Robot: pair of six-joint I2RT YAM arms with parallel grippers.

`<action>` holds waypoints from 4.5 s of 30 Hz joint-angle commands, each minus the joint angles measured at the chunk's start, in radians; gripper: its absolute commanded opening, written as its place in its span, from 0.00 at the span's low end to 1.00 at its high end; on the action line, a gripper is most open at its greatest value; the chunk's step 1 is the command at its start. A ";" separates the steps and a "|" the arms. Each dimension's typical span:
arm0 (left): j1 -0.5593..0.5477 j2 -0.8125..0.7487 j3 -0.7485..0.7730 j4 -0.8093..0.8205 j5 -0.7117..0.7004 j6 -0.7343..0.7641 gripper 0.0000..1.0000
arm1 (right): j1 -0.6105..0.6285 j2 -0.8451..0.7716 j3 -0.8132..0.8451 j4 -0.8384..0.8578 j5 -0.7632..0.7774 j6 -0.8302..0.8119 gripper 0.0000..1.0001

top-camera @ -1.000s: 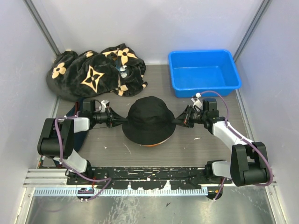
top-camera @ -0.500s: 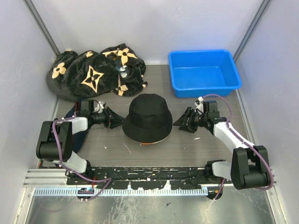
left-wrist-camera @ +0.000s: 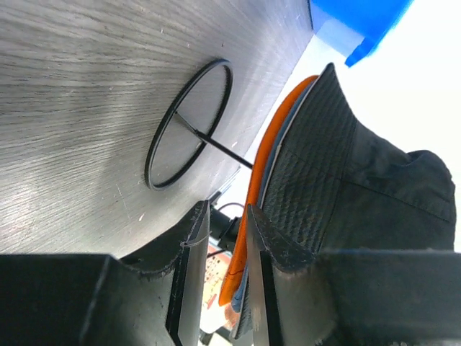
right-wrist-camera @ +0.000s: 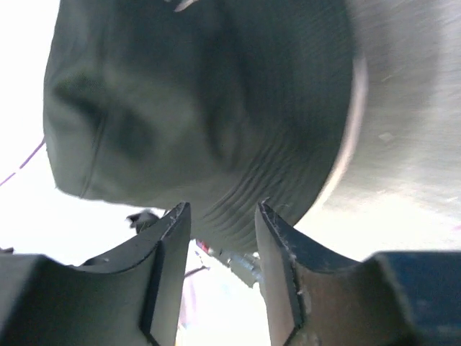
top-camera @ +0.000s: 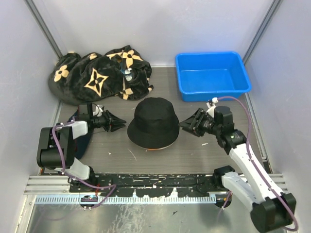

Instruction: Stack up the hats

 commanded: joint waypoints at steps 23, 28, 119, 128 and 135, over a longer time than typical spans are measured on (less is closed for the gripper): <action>0.035 -0.134 0.149 -0.249 -0.082 0.104 0.35 | 1.067 0.052 0.113 -0.184 1.037 0.766 0.49; 0.035 -0.137 0.134 -0.214 -0.052 0.081 0.35 | 1.165 -0.008 0.016 -0.049 1.268 0.829 0.50; 0.035 -0.092 0.129 -0.319 0.039 0.235 0.33 | 1.283 0.210 -0.113 -0.299 1.603 1.409 0.01; 0.034 -0.114 0.119 -0.285 0.039 0.197 0.33 | 1.285 0.118 -0.115 -0.284 1.592 1.305 0.42; 0.035 -0.102 0.112 -0.227 0.034 0.157 0.32 | 1.355 0.134 -0.143 0.070 1.626 1.125 0.65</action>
